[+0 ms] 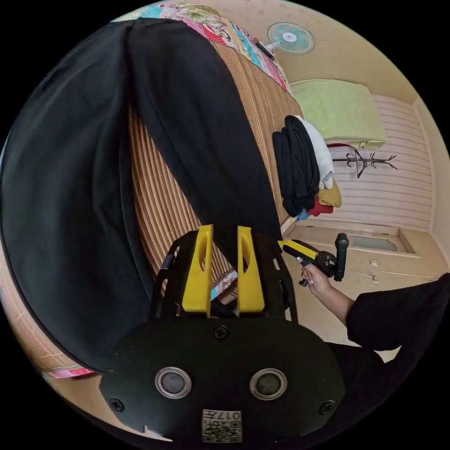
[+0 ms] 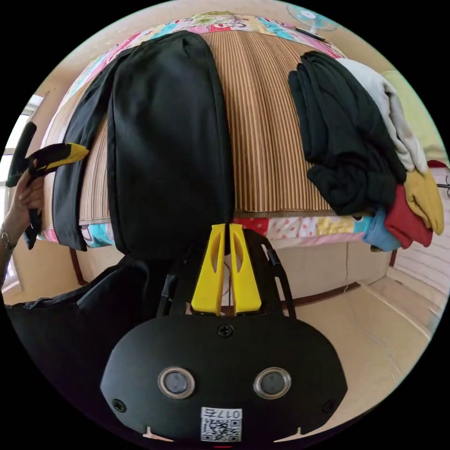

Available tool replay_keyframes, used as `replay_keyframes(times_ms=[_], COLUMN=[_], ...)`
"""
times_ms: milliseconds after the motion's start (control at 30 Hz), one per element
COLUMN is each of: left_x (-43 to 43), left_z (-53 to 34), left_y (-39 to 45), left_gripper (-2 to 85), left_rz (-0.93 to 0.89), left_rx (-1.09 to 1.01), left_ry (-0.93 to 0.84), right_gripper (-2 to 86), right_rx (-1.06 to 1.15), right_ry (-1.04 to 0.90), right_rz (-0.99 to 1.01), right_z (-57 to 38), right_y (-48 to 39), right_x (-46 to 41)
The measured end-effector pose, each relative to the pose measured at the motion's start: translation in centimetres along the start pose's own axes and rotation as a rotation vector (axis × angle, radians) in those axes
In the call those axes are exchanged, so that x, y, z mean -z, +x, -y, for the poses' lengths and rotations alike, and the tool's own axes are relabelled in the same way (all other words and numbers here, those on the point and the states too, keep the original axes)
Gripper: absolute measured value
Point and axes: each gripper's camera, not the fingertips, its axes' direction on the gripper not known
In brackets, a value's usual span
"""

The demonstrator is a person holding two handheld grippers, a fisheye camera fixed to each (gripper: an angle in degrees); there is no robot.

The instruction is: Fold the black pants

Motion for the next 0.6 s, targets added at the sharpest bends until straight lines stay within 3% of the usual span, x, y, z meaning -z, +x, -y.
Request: replay_keyframes(times_ms=[167,267,367,467,600], left_x=[3.4,3.2,2.0,1.6,5.3], left_z=[1.4,2.4,2.8,1.8,-0.4], left_y=[4.3,8.0,10.1,9.9,8.2], left_gripper=[11.7,13.7,14.0,6.2,0.1], left_rz=[-0.056,-0.084,0.012,0.147,0.051], left_rx=[-0.108,-0.167,-0.149,-0.144,-0.097], left_ry=[-0.020,-0.086,-0.177,-0.241,-0.160], right_gripper=[2.3,2.3,2.5,2.8,4.3], right_rx=[0.053,0.228,0.388,0.521,0.490], right_ry=[0.076,0.138,0.145,0.070,0.062], right_rz=[0.172,0.300,0.446,0.539,0.463], right_z=[-1.0,-1.5,-2.0,-2.3,3.4], right_y=[1.1,-0.7,-2.0,-0.4,8.8], right_x=[6.3,9.7,11.9,13.3,15.4])
